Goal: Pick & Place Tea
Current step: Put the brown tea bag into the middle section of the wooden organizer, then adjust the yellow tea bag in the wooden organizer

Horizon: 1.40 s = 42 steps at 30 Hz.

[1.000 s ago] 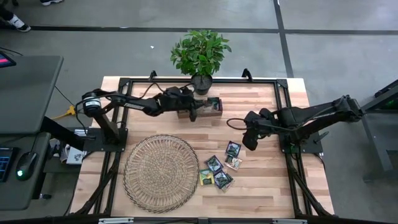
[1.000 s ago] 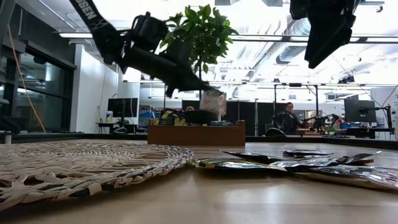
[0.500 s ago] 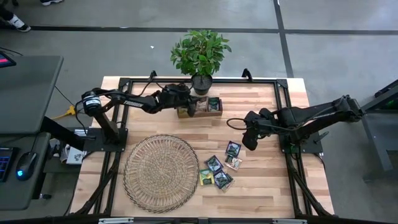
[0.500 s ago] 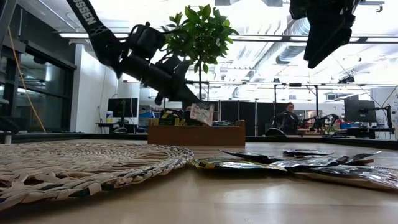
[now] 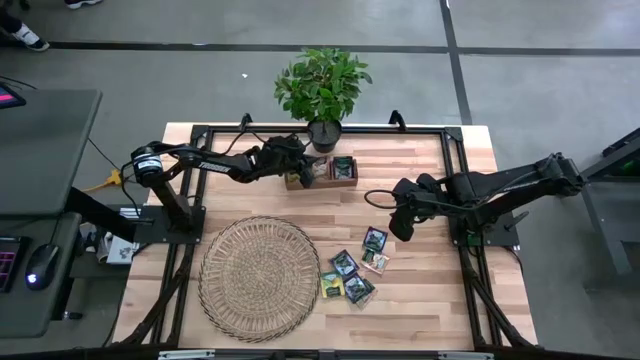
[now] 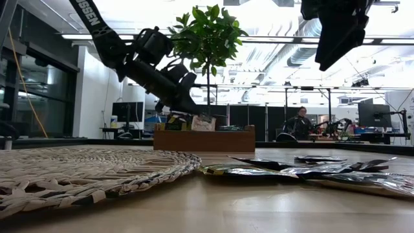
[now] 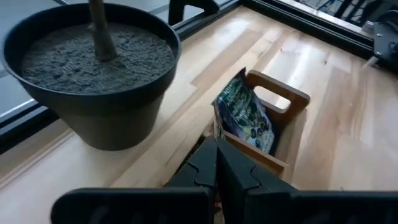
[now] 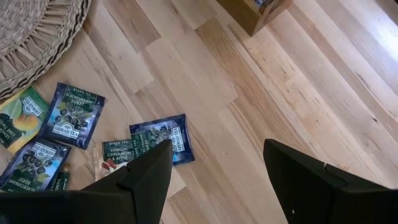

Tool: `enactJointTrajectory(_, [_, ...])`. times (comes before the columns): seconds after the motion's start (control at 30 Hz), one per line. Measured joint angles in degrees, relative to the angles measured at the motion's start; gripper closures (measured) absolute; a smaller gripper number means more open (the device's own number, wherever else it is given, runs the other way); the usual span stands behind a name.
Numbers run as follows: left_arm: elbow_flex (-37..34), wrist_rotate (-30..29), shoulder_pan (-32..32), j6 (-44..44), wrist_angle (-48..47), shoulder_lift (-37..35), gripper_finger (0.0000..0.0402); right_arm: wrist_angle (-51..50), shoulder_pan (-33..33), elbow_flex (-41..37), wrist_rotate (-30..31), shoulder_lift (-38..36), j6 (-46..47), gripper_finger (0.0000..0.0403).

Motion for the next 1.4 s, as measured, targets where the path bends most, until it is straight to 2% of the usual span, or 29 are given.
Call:
enactJointTrajectory(0.5, [0.0, 2.25, -0.02, 0.0, 0.54, 0.0, 0.0396, 1.11, 0.0, 0.0, 0.39, 0.0, 0.1, 0.0155])
enactJointTrajectory(0.83, [0.0, 2.08, -0.02, -0.28, 0.7, 0.0, 0.0303, 1.99, -0.02, 0.0, 0.42, 0.02, 0.28, 0.0155])
enactJointTrajectory(1.0, [0.02, 2.71, -0.04, -6.98, 0.75, 0.0, 0.0285, 2.06, -0.02, 0.0, 0.42, 0.02, 1.42, 0.0155])
enactJointTrajectory(1.13, [0.06, 1.06, -0.97, -11.94, 0.34, 0.02, 0.0299, 2.83, -0.02, 0.0, 0.42, 0.02, 1.42, 0.0155])
enactJointTrajectory(1.4, [0.09, -13.98, -7.59, -11.26, 0.04, 0.04, 0.0393, 3.23, -0.02, 0.0, 0.77, 0.02, 1.44, 0.0155])
